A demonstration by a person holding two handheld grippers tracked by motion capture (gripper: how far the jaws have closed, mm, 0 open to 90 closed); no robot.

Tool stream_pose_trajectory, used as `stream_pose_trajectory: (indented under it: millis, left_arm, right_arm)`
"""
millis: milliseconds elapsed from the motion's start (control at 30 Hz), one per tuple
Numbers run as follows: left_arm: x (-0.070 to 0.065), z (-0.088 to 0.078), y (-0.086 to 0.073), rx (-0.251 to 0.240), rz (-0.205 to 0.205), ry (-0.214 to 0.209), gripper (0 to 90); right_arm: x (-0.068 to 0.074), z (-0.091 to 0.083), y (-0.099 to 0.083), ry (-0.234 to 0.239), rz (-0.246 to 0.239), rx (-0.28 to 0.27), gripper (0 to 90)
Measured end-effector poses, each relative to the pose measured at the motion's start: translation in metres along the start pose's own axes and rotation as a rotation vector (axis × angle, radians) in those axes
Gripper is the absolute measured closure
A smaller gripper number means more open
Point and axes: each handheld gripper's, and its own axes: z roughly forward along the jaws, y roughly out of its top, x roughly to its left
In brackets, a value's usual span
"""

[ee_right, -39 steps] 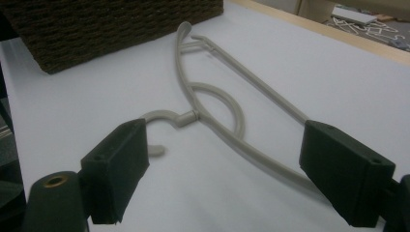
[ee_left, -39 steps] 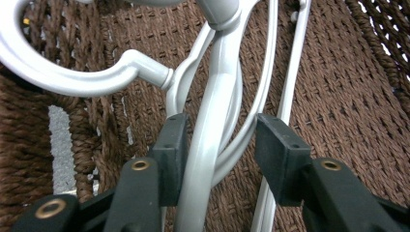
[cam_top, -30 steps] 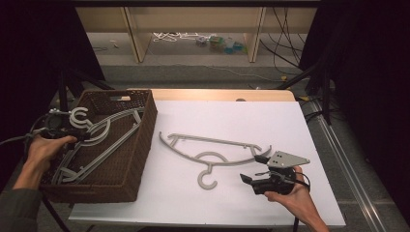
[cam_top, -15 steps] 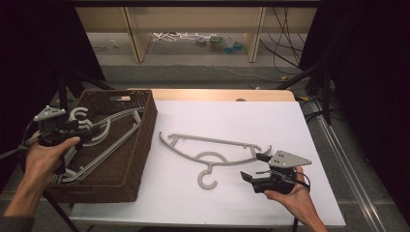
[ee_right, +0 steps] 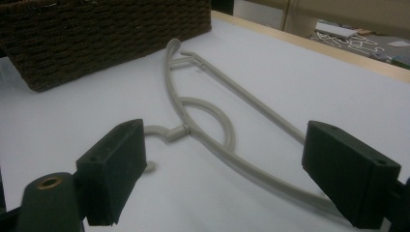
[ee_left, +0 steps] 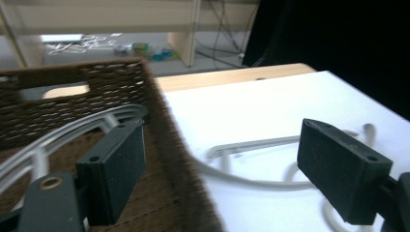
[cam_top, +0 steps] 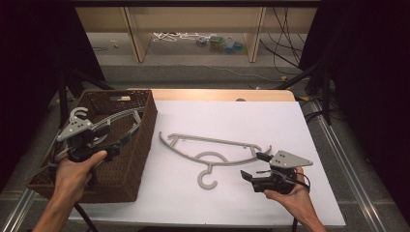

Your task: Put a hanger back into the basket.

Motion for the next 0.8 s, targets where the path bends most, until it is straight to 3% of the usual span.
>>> stream_pose_trajectory:
  millis: [233,300,400,500,800]
  left_arm:
    - [-0.024,0.009,-0.01,-0.051,-0.01,-0.073,17.3]
    - [-0.031,0.012,-0.013,-0.047,0.004,-0.095,17.2]
    - [-0.039,0.017,-0.017,-0.047,0.048,-0.093,17.3]
    - [-0.046,0.022,-0.023,-0.052,0.056,-0.128,17.3]
    - [-0.064,0.031,-0.04,-0.053,0.109,-0.182,17.3]
  right_arm:
    - [0.001,0.001,0.0,0.021,0.018,0.005,16.7]
    - [0.001,0.0,-0.001,0.02,0.016,0.007,16.7]
    - [0.001,0.001,-0.001,0.022,0.014,0.004,16.5]
    - [0.0,0.001,-0.001,0.012,0.006,-0.03,16.5]
    - [0.0,0.0,-0.002,0.017,0.018,-0.017,16.5]
